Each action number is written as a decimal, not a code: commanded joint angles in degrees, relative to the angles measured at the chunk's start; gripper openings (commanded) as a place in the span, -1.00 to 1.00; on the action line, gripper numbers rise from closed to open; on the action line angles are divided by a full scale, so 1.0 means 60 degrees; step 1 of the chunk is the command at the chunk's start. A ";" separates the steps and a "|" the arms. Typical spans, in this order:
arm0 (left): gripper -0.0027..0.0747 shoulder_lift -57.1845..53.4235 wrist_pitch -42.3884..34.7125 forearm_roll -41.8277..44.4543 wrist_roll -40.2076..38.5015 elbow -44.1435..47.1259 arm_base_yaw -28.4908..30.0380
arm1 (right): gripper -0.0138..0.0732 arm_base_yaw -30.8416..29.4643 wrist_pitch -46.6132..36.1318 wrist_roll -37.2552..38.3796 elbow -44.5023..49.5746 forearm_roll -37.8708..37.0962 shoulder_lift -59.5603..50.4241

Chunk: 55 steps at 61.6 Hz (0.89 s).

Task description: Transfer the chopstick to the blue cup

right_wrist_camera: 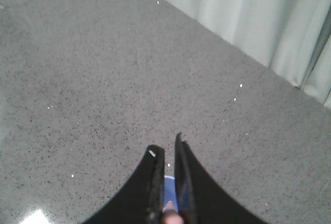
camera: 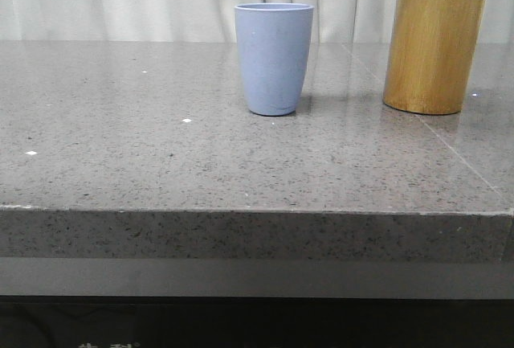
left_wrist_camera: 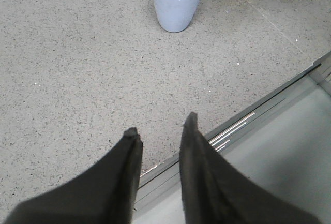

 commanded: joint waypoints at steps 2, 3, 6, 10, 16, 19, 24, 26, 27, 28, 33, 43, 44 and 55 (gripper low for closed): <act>-0.45 -0.0054 -0.0680 -0.0103 -0.0078 -0.0232 -0.0054 | -0.82 0.0180 -0.0803 0.0135 -0.0186 -0.0151 0.0207; -0.45 -0.0054 -0.0680 -0.0103 -0.0078 -0.0232 -0.0054 | -0.82 0.0195 -0.0827 0.0135 -0.0186 -0.0151 0.0285; -0.45 -0.0054 -0.0680 -0.0103 -0.0078 -0.0232 -0.0054 | -0.82 0.0205 -0.0907 0.0135 -0.0186 -0.0082 0.0538; -0.45 -0.0054 -0.0680 -0.0103 -0.0078 -0.0232 -0.0054 | -0.82 0.0205 -0.0951 0.0135 -0.0186 0.0070 0.0837; -0.45 -0.0054 -0.0714 -0.0103 -0.0078 -0.0232 -0.0054 | -0.82 0.0205 -0.0951 0.0135 -0.0186 0.0080 0.1245; -0.45 -0.0054 -0.0739 -0.0103 -0.0078 -0.0232 -0.0054 | -0.82 0.0205 -0.0951 0.0135 -0.0186 0.0080 0.1399; -0.45 -0.0054 -0.0739 -0.0103 -0.0078 -0.0232 -0.0054 | -0.81 0.0205 -0.0934 0.0135 -0.0186 0.0080 0.1695; -0.45 -0.0054 -0.0739 -0.0103 -0.0078 -0.0232 -0.0054 | -0.81 0.0205 -0.0909 0.0135 -0.0186 0.0080 0.1785; -0.45 -0.0054 -0.0739 -0.0103 -0.0078 -0.0232 -0.0054 | -0.80 0.0205 -0.0895 0.0135 -0.0186 0.0080 0.1815; -0.45 -0.0054 -0.0739 -0.0103 -0.0078 -0.0232 -0.0054 | -0.79 0.0205 -0.0884 0.0135 -0.0186 0.0080 0.1856; -0.45 -0.0054 -0.0739 -0.0103 -0.0078 -0.0232 -0.0054 | -0.62 0.0205 -0.0795 0.0135 -0.0186 0.0087 0.1970; -0.45 -0.0054 -0.0739 -0.0103 -0.0078 -0.0232 -0.0054 | -0.12 0.0205 -0.0636 0.0145 -0.0186 0.0087 0.2033; -0.45 -0.0054 -0.0739 -0.0103 -0.0078 -0.0232 -0.0054 | -0.08 0.0205 -0.0615 0.0145 -0.0186 0.0087 0.2033; -0.45 -0.0054 -0.0739 -0.0103 -0.0078 -0.0232 -0.0054 | 0.05 0.0195 -0.0351 0.0463 -0.0206 -0.0071 0.1651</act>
